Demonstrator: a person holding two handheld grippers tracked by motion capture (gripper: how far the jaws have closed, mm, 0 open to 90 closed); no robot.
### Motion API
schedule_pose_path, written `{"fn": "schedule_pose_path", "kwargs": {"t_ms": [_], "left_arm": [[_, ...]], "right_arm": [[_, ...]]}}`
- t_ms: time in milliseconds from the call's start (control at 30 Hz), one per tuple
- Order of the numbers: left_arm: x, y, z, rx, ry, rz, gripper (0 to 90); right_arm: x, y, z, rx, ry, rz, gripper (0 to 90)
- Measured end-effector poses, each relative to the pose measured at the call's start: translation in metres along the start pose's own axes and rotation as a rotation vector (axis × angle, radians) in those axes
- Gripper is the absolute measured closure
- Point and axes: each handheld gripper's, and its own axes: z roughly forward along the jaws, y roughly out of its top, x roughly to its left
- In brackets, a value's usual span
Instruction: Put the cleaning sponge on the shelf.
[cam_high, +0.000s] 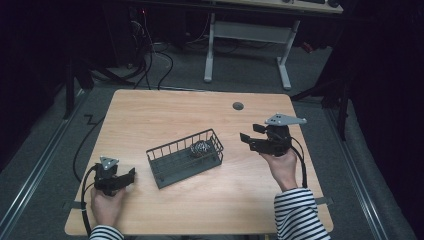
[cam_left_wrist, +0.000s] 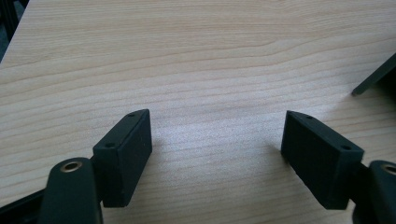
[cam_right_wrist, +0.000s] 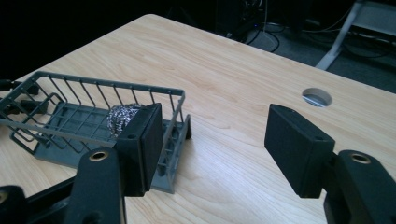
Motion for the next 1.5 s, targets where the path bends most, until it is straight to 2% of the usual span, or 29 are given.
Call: {"fn": "schedule_pose_path", "kwargs": {"t_ms": [100,300,533,600,667,867,1067,1200,1500], "left_arm": [[0.0,0.0,0.0,0.0,0.0,0.0,25.0],[0.0,0.0,0.0,0.0,0.003,0.002,25.0],[0.0,0.0,0.0,0.0,0.003,0.002,25.0],[0.0,0.0,0.0,0.0,0.003,0.002,25.0],[0.0,0.0,0.0,0.0,0.003,0.002,25.0],[0.0,0.0,0.0,0.0,0.003,0.002,25.0],[0.0,0.0,0.0,0.0,0.003,0.002,25.0],[0.0,0.0,0.0,0.0,0.003,0.002,25.0],[0.0,0.0,0.0,0.0,0.004,0.002,25.0]], "right_arm": [[-0.002,-0.003,-0.007,-0.005,-0.023,-0.011,37.5],[-0.009,-0.017,-0.017,-0.005,-0.047,0.008,37.5],[-0.013,-0.02,-0.031,-0.019,-0.06,0.006,37.5],[-0.017,-0.025,-0.037,-0.034,-0.058,0.033,38.2],[-0.02,-0.03,-0.039,-0.022,-0.07,0.041,38.1],[-0.027,-0.044,-0.05,-0.033,-0.089,0.071,38.3],[-0.03,-0.055,-0.058,-0.034,-0.103,0.075,38.3],[-0.033,-0.065,-0.064,-0.049,-0.111,0.097,38.3],[-0.039,-0.09,-0.066,-0.049,-0.127,0.135,37.3]]}}
